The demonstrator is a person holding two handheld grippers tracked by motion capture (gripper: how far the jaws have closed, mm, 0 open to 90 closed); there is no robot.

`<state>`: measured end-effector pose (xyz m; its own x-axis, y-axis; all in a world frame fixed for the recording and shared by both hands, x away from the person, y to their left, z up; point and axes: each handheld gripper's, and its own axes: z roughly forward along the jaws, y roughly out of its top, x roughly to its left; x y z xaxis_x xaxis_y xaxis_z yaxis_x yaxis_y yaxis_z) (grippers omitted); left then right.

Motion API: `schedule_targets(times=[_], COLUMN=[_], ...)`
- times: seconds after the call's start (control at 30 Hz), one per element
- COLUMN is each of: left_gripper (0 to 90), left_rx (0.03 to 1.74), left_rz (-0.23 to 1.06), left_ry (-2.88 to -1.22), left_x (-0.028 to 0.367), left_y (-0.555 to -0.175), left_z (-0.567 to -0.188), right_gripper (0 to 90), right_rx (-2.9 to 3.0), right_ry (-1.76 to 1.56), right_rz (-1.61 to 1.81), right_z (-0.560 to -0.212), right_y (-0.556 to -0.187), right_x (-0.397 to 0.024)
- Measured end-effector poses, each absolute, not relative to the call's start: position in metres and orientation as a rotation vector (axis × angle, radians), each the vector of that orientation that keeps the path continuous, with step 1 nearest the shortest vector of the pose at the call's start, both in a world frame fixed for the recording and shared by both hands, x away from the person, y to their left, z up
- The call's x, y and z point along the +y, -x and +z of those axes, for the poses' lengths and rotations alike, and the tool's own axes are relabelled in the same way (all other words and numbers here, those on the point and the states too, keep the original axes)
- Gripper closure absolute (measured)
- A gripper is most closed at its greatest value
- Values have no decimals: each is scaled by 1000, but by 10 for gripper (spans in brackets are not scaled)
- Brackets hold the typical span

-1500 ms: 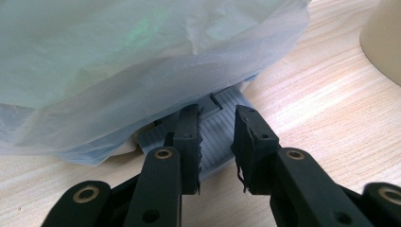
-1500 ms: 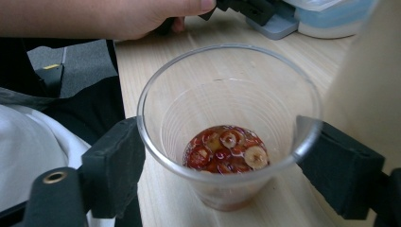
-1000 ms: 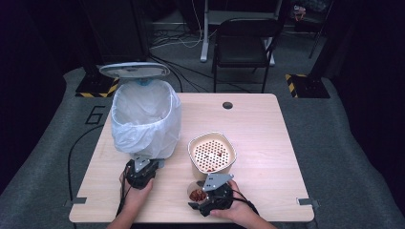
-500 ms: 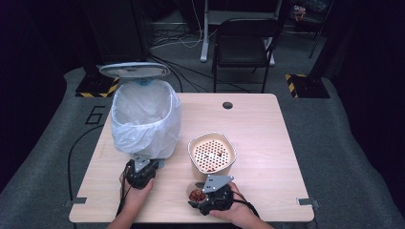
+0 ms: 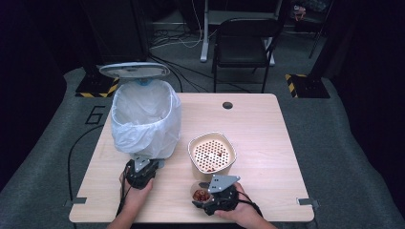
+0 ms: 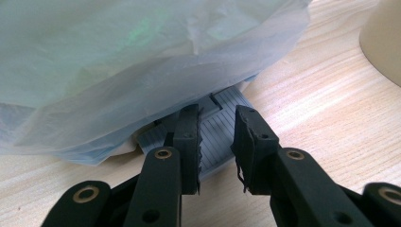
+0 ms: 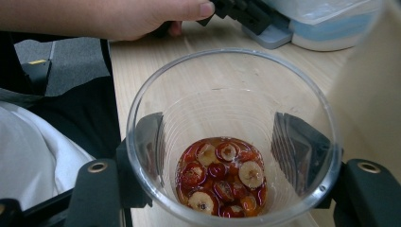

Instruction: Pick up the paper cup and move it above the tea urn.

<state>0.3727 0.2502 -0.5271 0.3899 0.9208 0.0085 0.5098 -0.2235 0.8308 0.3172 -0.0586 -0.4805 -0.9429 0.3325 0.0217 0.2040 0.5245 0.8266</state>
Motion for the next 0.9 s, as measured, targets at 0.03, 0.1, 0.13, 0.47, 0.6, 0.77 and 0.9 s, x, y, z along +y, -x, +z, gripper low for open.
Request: schedule_targets(times=[0.03, 0.1, 0.13, 0.47, 0.6, 0.77, 0.9], left_gripper=[716, 716, 716, 716, 716, 716, 716], left_rx=[1238, 1234, 1235, 1234, 1234, 1240, 1234], left_rz=[668, 669, 668, 669, 669, 667, 669], left_ry=[-1857, -1871, -1870, -1872, -1871, -1855, -1872], left_x=[249, 250, 250, 250, 250, 249, 250], left_y=[-373, -373, -373, -373, -373, -373, -373], left_z=[-528, -527, -527, -527, -527, -528, -527], right_gripper=[353, 353, 353, 358, 358, 360, 361], right_rx=[2616, 2610, 2610, 2557, 2539, 2502, 2470], right_ry=[-471, -463, -466, -580, -617, -656, -709], right_rz=[1391, 1383, 1379, 1373, 1352, 1329, 1323], right_z=[-480, -479, -478, -473, -471, -471, -471], right_y=[-317, -316, -316, -312, -313, -317, -322], right_x=[-62, -67, -70, -105, -119, -134, -143])
